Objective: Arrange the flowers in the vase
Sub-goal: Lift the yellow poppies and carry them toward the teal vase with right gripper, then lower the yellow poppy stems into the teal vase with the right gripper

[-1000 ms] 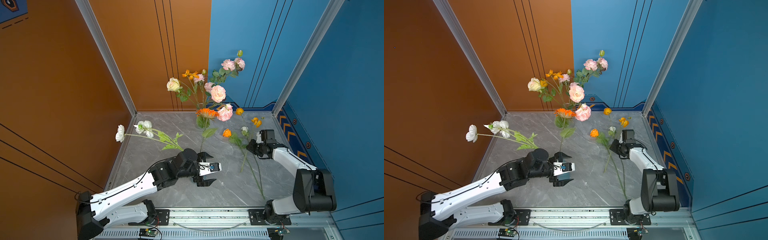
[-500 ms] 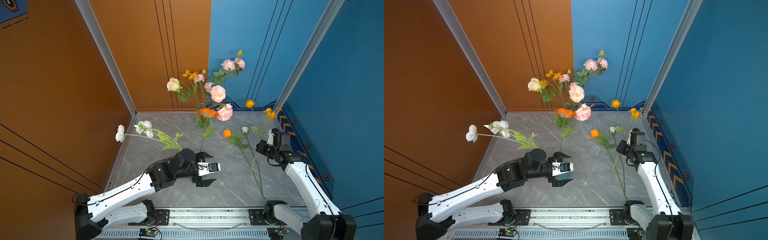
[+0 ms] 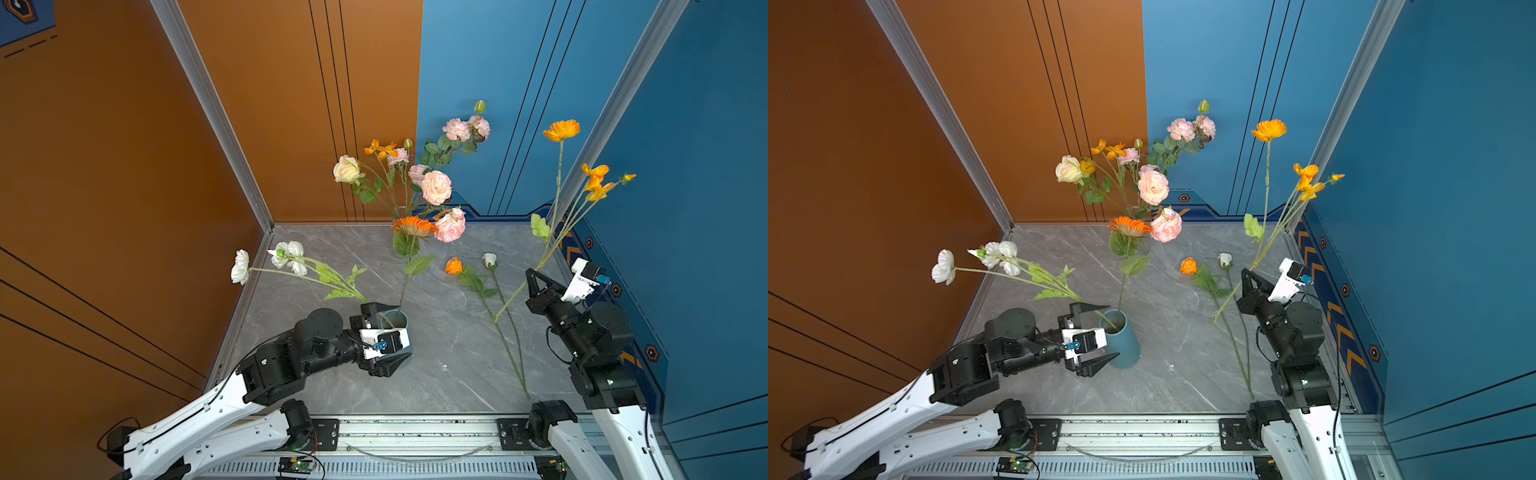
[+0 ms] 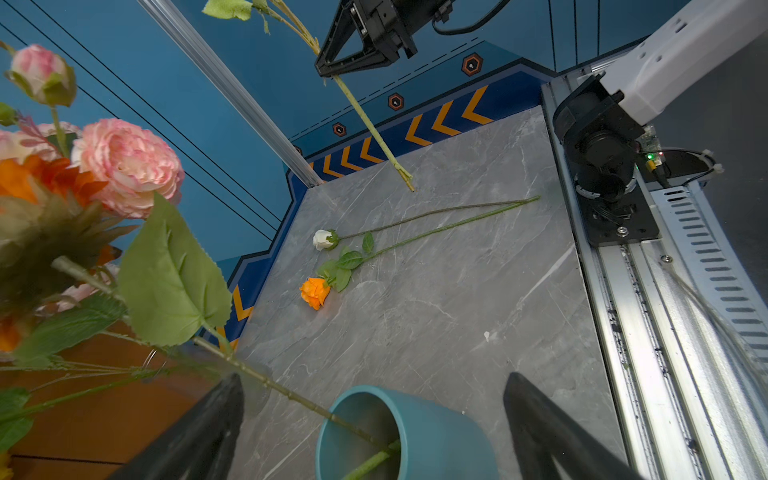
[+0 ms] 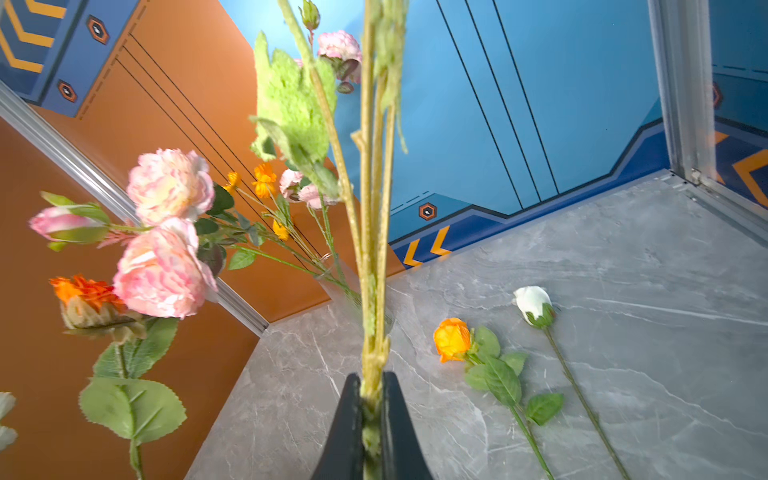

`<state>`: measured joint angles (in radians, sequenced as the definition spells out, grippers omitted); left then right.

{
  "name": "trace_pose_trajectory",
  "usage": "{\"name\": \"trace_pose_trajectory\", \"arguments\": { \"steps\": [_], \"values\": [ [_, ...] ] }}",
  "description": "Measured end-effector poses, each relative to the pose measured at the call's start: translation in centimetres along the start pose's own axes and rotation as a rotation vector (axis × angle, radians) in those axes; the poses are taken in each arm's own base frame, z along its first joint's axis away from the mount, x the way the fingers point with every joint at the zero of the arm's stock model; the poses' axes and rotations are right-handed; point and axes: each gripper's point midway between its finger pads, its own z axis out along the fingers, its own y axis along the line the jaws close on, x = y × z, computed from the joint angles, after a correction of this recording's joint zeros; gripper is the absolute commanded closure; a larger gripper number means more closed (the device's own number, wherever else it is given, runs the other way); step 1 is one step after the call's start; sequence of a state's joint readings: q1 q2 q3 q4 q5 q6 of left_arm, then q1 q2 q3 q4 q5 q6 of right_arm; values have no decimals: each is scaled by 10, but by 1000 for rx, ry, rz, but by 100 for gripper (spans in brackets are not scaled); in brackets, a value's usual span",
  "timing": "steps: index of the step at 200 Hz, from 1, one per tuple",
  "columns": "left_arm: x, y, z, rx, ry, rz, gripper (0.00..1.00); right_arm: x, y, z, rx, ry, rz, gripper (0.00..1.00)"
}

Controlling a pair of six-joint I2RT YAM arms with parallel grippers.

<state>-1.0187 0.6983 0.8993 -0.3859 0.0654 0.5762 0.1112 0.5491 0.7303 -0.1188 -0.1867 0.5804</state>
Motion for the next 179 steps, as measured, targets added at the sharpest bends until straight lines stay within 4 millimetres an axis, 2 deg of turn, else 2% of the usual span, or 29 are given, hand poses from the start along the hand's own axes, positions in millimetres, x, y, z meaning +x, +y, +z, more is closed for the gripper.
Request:
{"name": "trace_pose_trajectory", "arguments": {
  "steps": [20, 42, 58, 80, 105, 137, 158, 179],
  "values": [
    [8, 1, -21, -55, -20, -18, 2, -11, 23, -3, -80, -29, -10, 100],
    [17, 3, -38, -115, -29, -50, 2, -14, 49, -5, -184, -38, -15, 100],
    [27, 3, -40, -138, -2, -69, 2, -15, 75, -2, -276, -17, -18, 100],
    [41, 1, -36, -144, 49, -88, 2, -15, 125, 0, -438, 12, -42, 100],
    [52, 1, -30, -141, 94, -111, 2, 3, 172, -8, -600, 38, -93, 100],
    [59, 3, -27, -140, 117, -146, 2, 26, 216, -19, -743, 36, -180, 100],
    [59, 4, -27, -142, 117, -154, 2, 41, 235, -16, -796, 18, -222, 100],
    [59, 4, -27, -143, 116, -157, 2, 59, 245, -8, -814, 1, -243, 100]
  ]
}}
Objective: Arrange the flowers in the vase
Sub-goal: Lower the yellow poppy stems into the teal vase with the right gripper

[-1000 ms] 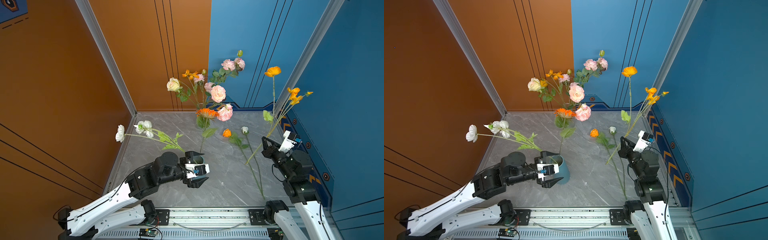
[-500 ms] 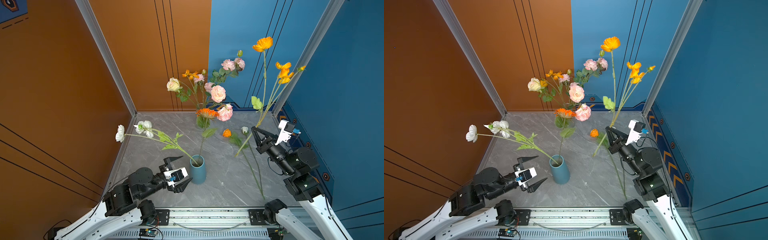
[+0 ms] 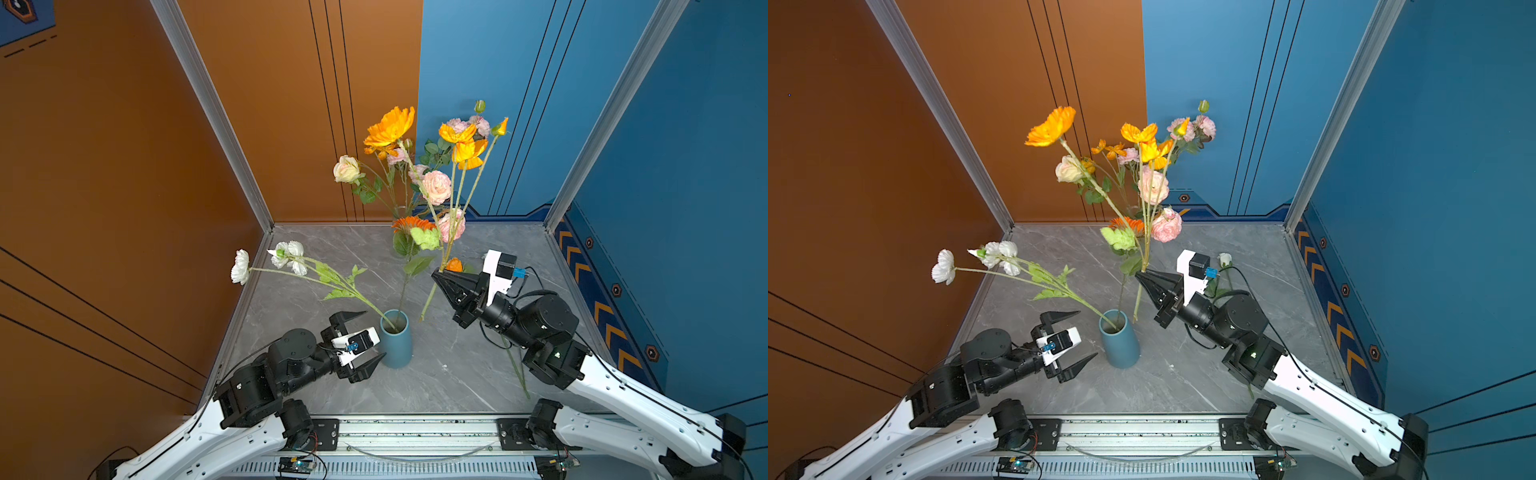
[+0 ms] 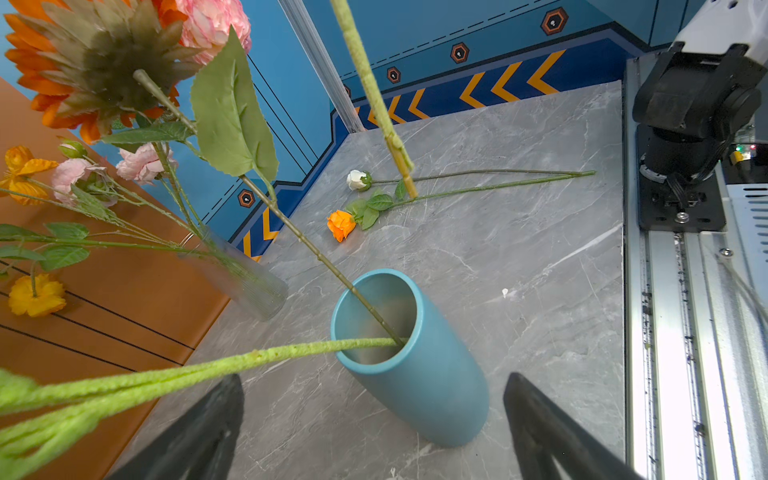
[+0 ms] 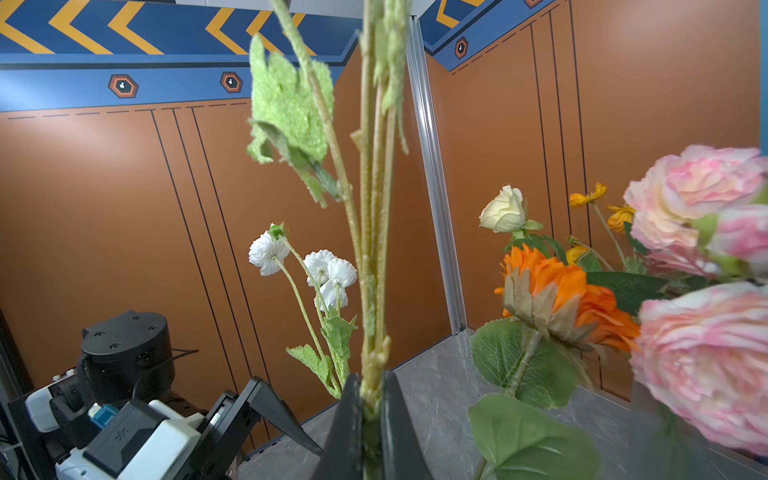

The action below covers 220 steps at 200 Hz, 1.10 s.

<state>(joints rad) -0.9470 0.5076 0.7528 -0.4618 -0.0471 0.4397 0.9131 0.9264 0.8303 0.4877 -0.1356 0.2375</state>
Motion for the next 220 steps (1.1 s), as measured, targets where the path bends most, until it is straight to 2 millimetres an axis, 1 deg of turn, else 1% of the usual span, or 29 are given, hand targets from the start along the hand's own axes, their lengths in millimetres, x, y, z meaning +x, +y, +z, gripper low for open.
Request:
{"name": "trace_pose_trajectory", "arguments": {
  "steps": [28, 45, 80, 107, 142, 194, 220],
  "values": [
    [-2, 1, -4, -7, -13, -1, 2, 29, -2, 18, 16, -15, 0, 100],
    [-3, 2, -6, -12, -22, -5, 2, 48, 1, 29, 18, -7, -8, 100],
    [-2, 2, -6, -12, -22, -13, 2, 68, 9, 43, 11, -3, -31, 100],
    [1, 0, -5, -9, -16, -13, 2, 78, 8, 46, 18, 17, -52, 100],
    [1, 0, -5, -9, -16, -15, 2, 83, 3, 46, 43, 38, -81, 100],
    [1, 0, -5, -10, -16, -16, 2, 111, -3, 45, 62, 150, -104, 100],
    [1, 1, -5, -13, -14, -17, 2, 120, -7, 44, 81, 181, -103, 100]
  ]
}}
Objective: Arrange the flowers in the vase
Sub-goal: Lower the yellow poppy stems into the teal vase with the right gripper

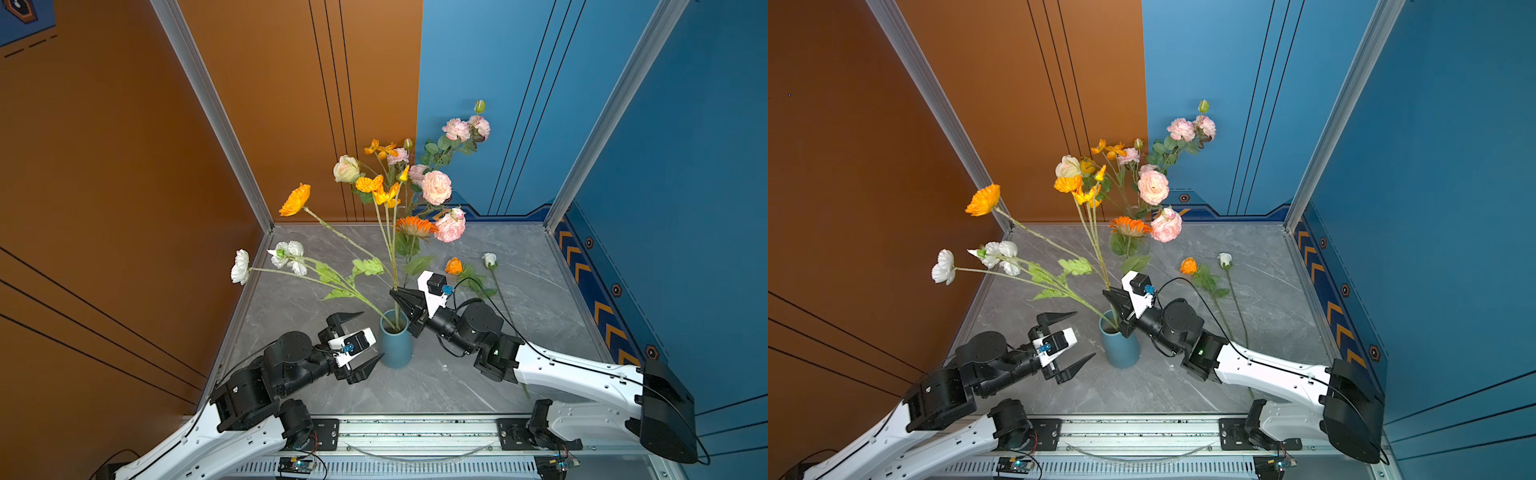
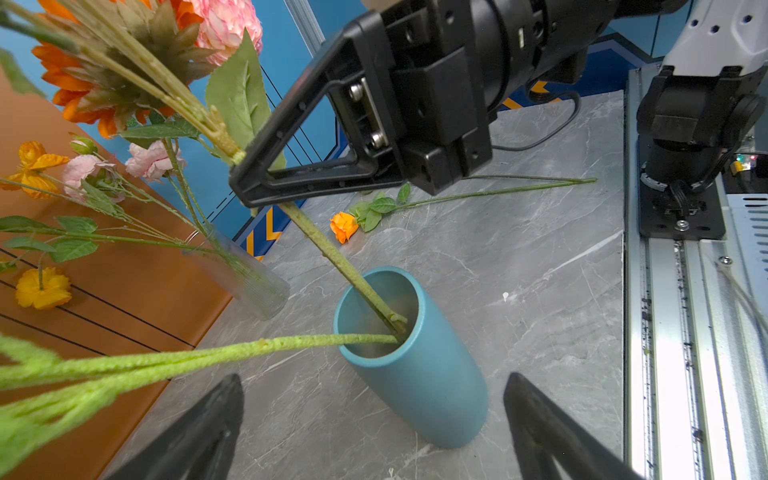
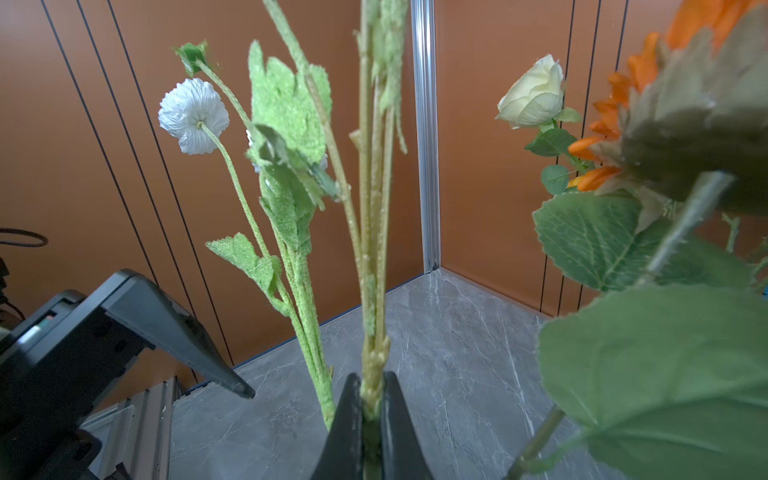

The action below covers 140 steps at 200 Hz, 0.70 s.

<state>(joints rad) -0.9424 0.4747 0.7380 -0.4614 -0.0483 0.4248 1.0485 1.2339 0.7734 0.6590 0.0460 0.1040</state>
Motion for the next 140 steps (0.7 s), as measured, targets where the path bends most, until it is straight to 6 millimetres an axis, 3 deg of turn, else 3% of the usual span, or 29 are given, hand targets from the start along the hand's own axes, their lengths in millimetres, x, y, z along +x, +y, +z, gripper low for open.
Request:
{"name": "trace_pose_trajectory", "arguments": {
  "steps": [140],
  "values": [
    [0, 0, 0, 2, -1, 0, 2, 48, -15, 4, 105, 148, 38, 100]
  ]
}}
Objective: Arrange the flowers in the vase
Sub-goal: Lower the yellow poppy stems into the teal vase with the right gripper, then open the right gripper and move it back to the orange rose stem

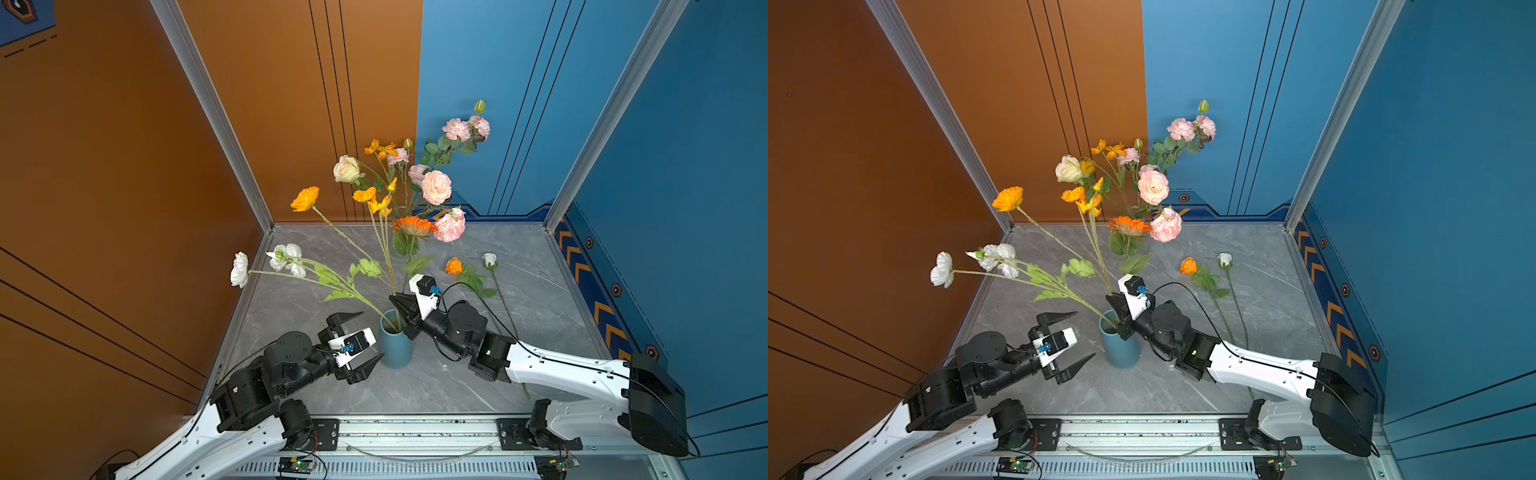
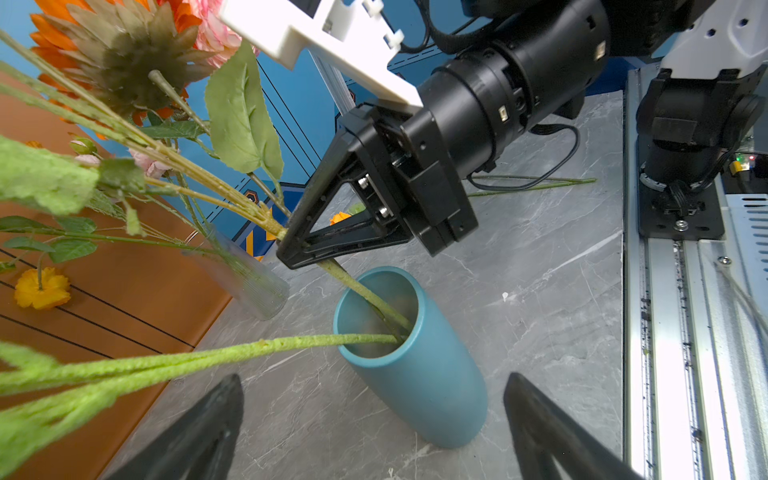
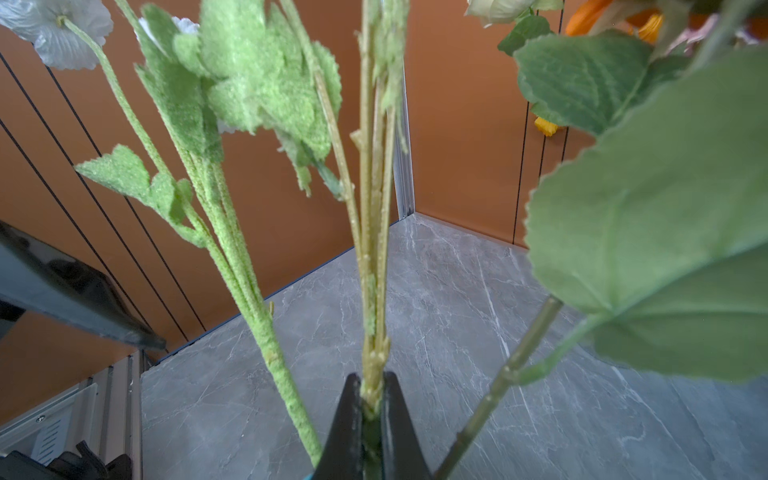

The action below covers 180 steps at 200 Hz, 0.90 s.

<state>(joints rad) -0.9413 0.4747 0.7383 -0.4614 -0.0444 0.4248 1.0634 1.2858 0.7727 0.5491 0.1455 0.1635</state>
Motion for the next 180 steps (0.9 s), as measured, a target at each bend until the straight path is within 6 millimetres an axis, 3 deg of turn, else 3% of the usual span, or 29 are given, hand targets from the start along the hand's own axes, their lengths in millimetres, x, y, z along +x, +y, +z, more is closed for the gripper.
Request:
{"name": "trace_pose_trajectory", "arguments": {
  "steps": [22, 64, 144, 180],
  "values": [
    [0, 0, 0, 3, -1, 0, 2, 7, 0, -1, 7, 27, -4, 100],
    [-1, -2, 0, 10, -4, 0, 2, 17, 1, -3, 10, 65, -8, 82],
    [-1, -2, 0, 16, -7, -2, 2, 17, 0, -9, 10, 62, 3, 64],
    [-1, -3, 0, 21, -9, -2, 2, 8, 2, -15, 4, 42, 8, 44]
  ]
}}
